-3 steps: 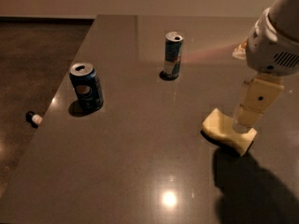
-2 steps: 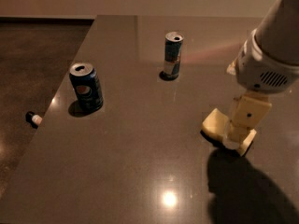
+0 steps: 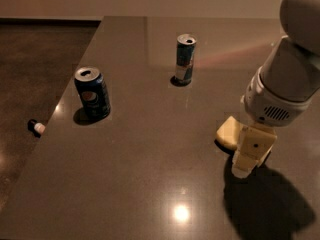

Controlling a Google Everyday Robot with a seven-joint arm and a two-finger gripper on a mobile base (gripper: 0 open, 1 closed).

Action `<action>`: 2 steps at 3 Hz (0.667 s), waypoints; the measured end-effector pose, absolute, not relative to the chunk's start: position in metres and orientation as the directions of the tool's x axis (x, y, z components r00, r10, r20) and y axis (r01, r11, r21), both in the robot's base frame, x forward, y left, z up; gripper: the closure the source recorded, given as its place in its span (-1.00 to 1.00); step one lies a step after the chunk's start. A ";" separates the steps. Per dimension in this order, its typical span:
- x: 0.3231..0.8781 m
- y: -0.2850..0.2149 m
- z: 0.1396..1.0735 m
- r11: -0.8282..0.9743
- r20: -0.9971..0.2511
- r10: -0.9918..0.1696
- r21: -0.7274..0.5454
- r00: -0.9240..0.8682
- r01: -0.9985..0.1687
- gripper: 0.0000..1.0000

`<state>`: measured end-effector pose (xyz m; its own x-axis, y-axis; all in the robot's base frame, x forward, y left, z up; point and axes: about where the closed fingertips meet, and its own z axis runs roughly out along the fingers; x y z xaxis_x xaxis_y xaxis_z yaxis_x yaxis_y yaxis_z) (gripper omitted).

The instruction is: Pick sponge

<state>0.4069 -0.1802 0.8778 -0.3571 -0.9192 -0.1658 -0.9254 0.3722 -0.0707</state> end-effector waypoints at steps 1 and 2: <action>0.410 -0.184 0.864 0.389 -0.158 -0.913 -0.062 -0.375 -0.919 -1.00; 0.415 -0.188 0.851 0.403 -0.150 -0.908 -0.056 -0.391 -0.913 -1.00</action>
Offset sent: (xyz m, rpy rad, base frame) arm 0.0151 -0.0126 -0.0463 -0.0120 0.0416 -0.0522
